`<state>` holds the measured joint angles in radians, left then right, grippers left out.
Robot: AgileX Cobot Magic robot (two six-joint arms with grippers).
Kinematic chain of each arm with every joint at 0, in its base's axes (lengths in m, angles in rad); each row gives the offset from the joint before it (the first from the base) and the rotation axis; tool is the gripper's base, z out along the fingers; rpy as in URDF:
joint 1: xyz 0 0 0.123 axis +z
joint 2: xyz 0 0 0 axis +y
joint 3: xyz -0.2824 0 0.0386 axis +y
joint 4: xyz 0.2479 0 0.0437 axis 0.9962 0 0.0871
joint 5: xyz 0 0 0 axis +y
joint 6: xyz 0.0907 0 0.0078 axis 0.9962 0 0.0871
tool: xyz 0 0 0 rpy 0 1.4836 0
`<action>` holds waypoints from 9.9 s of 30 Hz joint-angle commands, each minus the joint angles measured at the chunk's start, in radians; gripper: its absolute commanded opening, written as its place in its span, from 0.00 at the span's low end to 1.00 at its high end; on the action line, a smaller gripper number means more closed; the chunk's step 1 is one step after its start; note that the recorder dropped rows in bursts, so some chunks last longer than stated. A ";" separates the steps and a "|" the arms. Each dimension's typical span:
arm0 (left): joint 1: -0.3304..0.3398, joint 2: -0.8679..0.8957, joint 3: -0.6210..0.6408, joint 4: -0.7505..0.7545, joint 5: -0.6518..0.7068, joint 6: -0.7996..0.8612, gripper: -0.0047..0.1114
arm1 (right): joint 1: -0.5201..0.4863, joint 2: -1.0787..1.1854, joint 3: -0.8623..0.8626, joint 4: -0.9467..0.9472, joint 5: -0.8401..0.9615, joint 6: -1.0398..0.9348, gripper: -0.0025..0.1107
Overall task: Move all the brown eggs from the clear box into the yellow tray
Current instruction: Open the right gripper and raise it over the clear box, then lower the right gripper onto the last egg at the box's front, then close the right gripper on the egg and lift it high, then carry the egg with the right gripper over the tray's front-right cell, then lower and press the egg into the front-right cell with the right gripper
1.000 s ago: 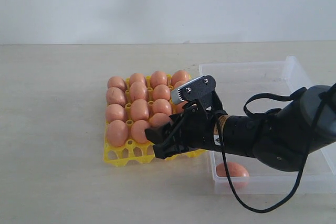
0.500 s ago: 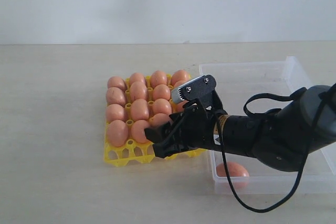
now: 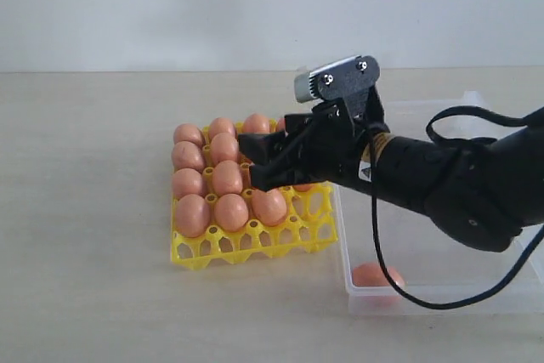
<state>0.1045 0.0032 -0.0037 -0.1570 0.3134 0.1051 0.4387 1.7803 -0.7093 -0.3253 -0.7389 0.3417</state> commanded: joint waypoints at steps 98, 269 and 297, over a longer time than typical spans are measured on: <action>0.001 -0.003 0.004 -0.001 0.000 0.004 0.08 | -0.207 0.265 -0.559 0.678 1.960 -0.984 0.45; 0.001 -0.003 0.004 -0.001 0.000 0.004 0.08 | -0.207 0.126 0.081 -0.356 -0.046 0.132 0.02; 0.001 -0.003 0.004 -0.001 0.000 0.004 0.08 | -0.207 0.126 0.081 -0.394 -0.010 0.092 0.50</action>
<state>0.1045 0.0032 -0.0037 -0.1570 0.3134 0.1051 0.2361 1.9066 -0.6300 -0.7094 -0.7992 0.4311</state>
